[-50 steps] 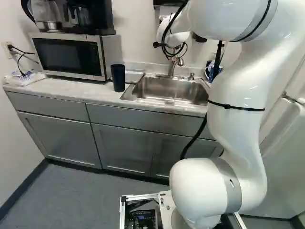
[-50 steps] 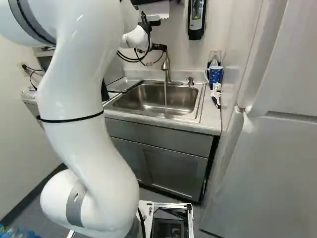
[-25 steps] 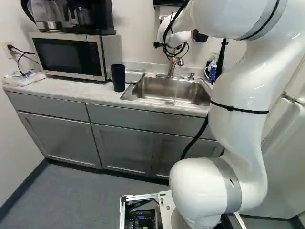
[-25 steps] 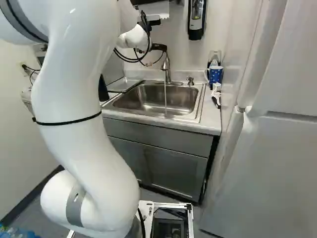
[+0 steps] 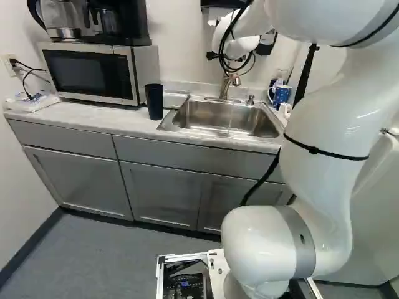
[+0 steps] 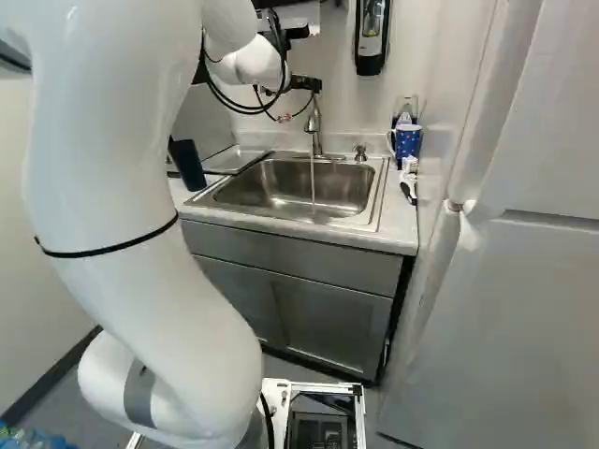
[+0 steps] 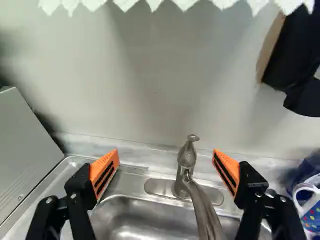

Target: Rinse the cup and place it in the tray

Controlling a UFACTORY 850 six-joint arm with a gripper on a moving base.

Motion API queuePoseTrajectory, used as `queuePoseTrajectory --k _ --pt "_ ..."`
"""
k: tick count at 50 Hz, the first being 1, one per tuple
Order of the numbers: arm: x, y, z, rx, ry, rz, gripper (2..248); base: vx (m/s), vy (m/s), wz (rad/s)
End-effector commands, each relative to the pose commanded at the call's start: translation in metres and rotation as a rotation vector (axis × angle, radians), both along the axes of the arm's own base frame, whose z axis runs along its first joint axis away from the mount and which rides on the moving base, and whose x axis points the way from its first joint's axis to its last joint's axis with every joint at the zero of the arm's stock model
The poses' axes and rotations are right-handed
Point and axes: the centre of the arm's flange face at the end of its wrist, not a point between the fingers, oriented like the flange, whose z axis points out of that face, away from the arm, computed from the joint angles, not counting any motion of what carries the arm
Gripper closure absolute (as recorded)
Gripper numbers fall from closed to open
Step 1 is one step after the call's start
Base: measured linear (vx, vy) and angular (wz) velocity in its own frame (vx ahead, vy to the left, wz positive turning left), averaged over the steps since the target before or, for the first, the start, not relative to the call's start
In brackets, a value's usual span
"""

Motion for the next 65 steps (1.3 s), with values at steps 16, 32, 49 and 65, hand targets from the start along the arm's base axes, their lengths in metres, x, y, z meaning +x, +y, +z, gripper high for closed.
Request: queuePoseTrajectory --k 16,32,49,65 --pt "-0.029 -0.015 0.0 0.001 0.011 -0.031 3 0.0 0.0 0.0" --pt "-0.061 -0.024 -0.005 0.009 0.079 -0.056 3 0.0 0.0 0.0" --pt "-0.1 -0.026 -0.016 0.025 0.202 -0.069 3 0.0 0.0 0.0" --pt "-0.134 -0.023 -0.028 0.043 0.338 -0.075 3 0.0 0.0 0.0"
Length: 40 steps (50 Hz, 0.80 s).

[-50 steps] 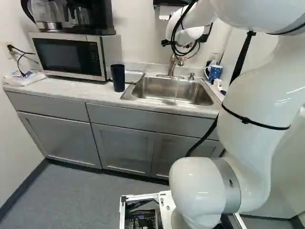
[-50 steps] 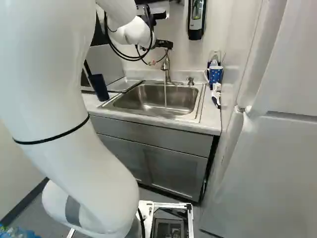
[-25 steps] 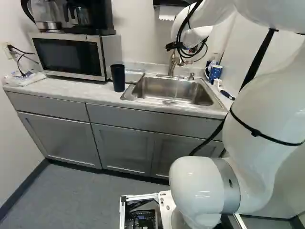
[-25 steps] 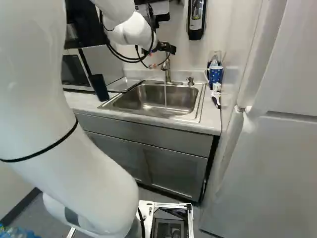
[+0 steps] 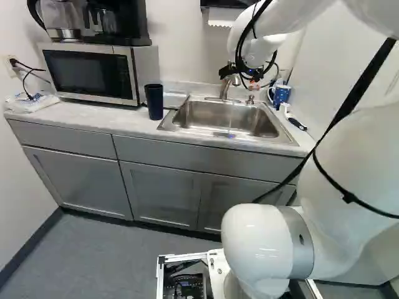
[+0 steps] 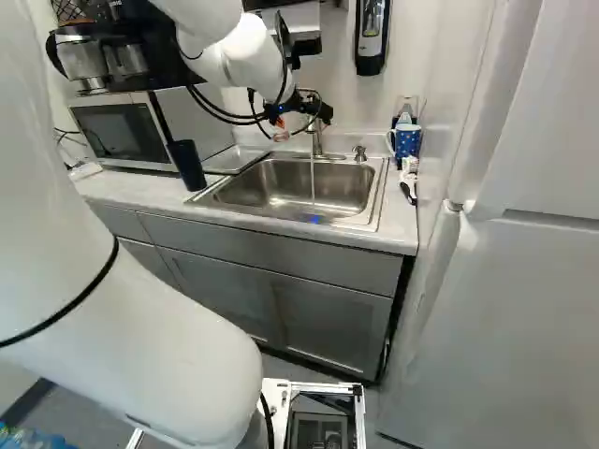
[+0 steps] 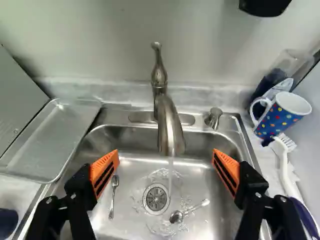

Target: Rinse the cup and place it in the tray

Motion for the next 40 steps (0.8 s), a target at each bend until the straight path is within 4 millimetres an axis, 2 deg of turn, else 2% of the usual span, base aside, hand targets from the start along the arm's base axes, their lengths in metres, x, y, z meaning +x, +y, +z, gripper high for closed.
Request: queuePoseTrajectory --k 24,40 --pt "-0.036 0.003 -0.015 0.031 0.183 -0.007 3 0.0 0.0 0.0" --pt "-0.041 0.004 -0.018 0.039 0.227 -0.007 3 0.0 0.0 0.0"
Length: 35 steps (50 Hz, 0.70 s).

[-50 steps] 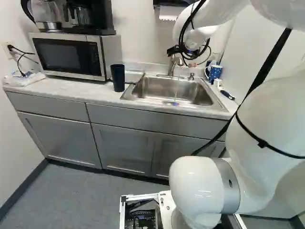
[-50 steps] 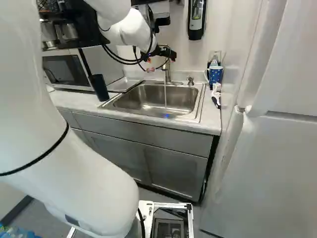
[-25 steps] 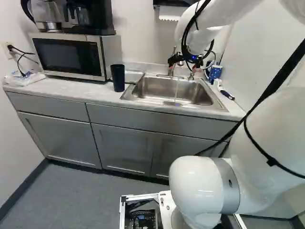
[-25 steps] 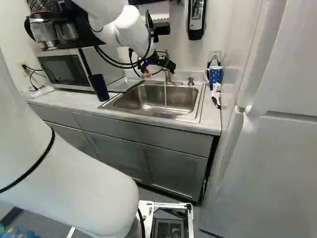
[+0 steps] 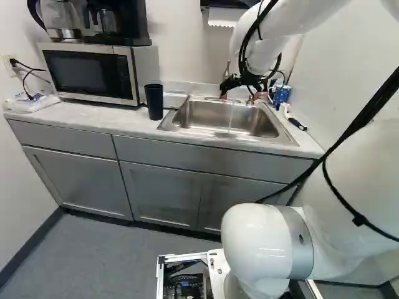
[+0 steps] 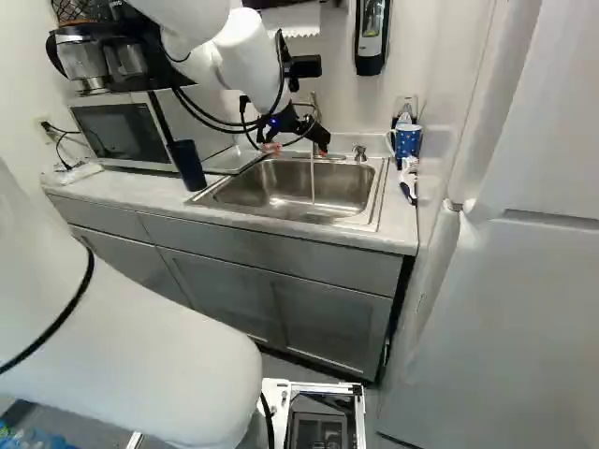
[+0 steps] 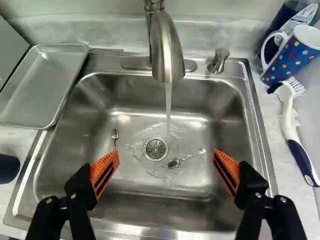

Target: Rinse the cup and place it in the tray

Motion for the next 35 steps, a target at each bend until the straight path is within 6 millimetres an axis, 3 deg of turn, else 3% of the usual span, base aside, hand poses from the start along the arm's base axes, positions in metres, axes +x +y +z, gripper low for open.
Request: queuePoseTrajectory --k 21,35 --pt "0.0 0.002 0.0 0.0 0.0 0.004 3 0.0 0.0 0.0" --pt "0.0 0.017 0.0 0.0 -0.001 0.04 3 0.0 0.0 0.0"
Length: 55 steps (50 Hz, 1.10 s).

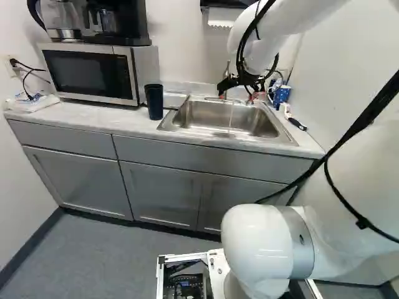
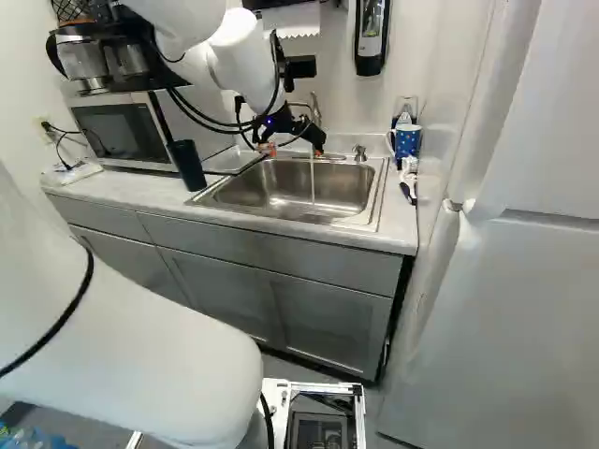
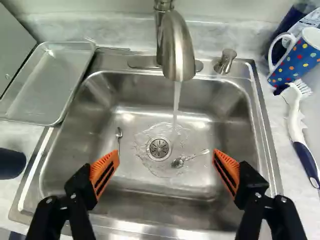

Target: Rinse the cup and place it in the tray

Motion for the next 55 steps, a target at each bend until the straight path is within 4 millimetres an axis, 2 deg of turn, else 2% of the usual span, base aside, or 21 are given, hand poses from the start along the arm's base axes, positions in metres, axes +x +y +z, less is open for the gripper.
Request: queuePoseTrajectory --k 55 --pt "0.003 0.086 0.0 0.0 0.0 0.205 3 0.0 0.0 0.0"
